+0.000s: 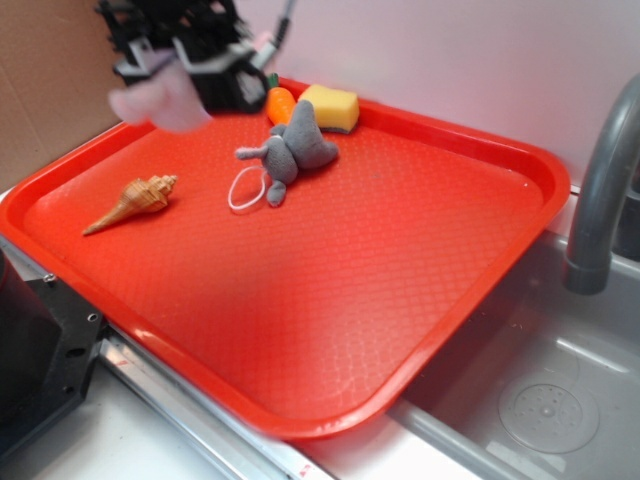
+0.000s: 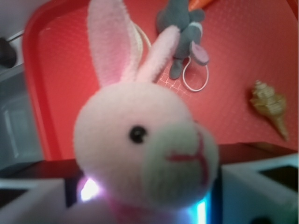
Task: Grab the pink bunny.
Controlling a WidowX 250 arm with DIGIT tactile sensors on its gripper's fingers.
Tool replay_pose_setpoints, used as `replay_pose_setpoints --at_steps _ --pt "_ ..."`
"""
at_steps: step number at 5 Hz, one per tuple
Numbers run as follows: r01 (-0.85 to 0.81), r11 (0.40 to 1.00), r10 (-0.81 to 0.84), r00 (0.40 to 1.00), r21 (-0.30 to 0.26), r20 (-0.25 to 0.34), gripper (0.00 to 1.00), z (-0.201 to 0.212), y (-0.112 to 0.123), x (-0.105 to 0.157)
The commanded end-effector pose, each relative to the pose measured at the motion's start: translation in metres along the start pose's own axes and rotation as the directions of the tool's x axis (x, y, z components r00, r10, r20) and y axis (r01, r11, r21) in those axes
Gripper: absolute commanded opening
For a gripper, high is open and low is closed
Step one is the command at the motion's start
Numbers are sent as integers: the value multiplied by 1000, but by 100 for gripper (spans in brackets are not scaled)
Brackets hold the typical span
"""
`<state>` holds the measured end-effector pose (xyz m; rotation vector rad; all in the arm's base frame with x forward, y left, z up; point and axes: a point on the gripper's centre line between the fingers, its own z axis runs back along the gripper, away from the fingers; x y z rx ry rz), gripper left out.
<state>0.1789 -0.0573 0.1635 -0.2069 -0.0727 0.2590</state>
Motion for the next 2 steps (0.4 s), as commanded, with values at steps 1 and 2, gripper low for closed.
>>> replay_pose_setpoints --at_steps 1,2 --pt "34 988 -33 999 -152 11 0 48 26 11" --pt "3 998 -4 1000 -57 -7 0 43 22 17"
